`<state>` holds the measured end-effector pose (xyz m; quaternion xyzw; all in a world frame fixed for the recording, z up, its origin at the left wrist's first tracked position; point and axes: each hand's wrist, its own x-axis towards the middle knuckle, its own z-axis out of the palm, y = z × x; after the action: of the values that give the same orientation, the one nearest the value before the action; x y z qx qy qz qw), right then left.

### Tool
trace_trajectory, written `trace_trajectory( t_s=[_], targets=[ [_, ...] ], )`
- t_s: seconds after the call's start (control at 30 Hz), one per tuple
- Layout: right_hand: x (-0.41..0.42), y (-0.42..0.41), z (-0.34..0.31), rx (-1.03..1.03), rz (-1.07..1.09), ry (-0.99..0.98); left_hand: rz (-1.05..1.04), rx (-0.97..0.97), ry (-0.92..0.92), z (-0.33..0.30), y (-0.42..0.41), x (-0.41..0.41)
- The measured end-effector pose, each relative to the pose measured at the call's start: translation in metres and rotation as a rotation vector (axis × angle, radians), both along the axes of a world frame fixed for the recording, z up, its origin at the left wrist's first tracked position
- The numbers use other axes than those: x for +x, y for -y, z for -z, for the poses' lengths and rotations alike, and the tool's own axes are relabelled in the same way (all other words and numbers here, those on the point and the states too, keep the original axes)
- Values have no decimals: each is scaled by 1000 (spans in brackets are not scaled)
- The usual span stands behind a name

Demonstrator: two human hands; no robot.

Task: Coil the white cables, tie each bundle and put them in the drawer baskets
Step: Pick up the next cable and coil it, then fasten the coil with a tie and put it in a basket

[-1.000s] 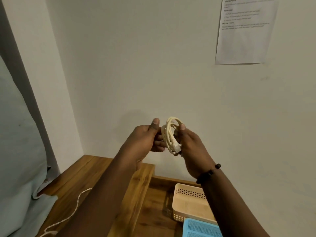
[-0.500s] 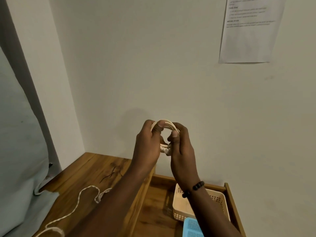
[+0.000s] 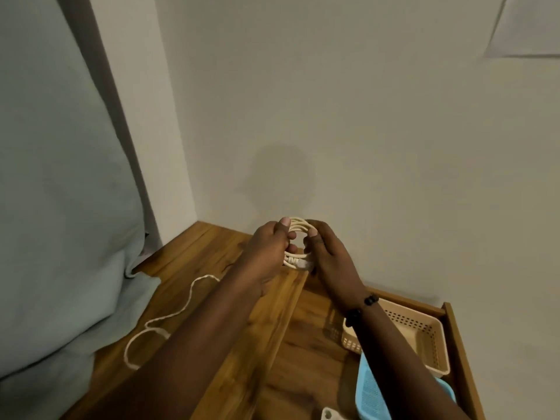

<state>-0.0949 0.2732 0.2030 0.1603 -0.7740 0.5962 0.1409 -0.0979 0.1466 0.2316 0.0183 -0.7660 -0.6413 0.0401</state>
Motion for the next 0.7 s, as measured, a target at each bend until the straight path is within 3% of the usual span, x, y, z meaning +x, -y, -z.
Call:
trace_trajectory(
  t_s=[0.13,0.27,0.4,0.53,0.7],
  targets=[
    [-9,16,29,-36,-189,272,-128,-174,-6,36,34,-5],
    [-22,29,67,-132,3,377,-195,-255,23,73,70,-14],
    [-40,41,117,53,142,396,-257,-266,113,121,102,-30],
    [-83,52,148,396,152,339,-300,-267,162,149,115,-55],
    [-155,72,158,487,173,278,-364,-348,206,164,125,-100]
  ],
)
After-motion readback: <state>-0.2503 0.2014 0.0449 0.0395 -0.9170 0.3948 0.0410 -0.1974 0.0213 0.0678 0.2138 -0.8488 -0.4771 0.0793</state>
